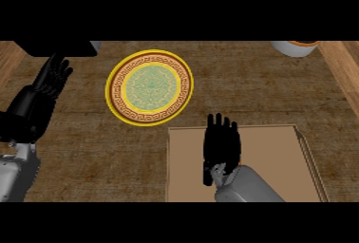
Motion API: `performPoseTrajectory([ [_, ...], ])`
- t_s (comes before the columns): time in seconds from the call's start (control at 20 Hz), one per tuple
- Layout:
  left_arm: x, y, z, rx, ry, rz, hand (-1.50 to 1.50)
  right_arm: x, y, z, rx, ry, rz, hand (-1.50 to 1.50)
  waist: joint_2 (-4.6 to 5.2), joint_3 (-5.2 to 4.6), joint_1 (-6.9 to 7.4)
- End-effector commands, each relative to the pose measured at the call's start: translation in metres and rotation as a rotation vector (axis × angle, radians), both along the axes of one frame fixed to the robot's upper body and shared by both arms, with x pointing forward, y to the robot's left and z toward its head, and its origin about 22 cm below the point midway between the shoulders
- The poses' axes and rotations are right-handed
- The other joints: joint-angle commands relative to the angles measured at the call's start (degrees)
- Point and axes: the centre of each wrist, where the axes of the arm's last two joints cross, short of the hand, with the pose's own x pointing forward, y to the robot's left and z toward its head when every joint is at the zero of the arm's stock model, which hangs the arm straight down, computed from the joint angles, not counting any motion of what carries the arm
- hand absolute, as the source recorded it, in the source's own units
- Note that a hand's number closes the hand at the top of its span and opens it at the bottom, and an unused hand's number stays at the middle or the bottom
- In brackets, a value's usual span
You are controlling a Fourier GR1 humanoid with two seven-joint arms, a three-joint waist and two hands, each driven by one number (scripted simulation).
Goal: Pick the croissant from the tray and place it in the plate
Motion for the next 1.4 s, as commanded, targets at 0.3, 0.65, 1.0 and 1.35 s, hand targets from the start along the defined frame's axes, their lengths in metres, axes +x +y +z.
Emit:
performPoseTrajectory([
  [0.3, 0.000, -0.013, 0.000, -0.008, 0.003, -0.005, 0.00, -0.003, -0.022, -0.014, -0.148, 0.129, -0.158, -1.50, 0.01, 0.04, -0.08],
  [0.65, 0.003, -0.010, -0.017, 0.008, -0.004, -0.007, 0.00, 0.008, -0.015, -0.033, -0.125, 0.164, -0.173, -1.50, 0.31, 0.05, 0.46],
  [1.0, 0.005, 0.007, -0.006, 0.013, -0.002, -0.015, 0.00, 0.011, -0.043, -0.056, -0.217, 0.205, -0.190, -1.50, 0.26, 0.04, 0.40],
  [1.35, 0.009, -0.002, -0.001, 0.002, -0.013, -0.009, 0.00, 0.015, -0.032, -0.043, -0.216, -0.121, -0.049, 1.50, 0.20, 0.06, 0.47],
])
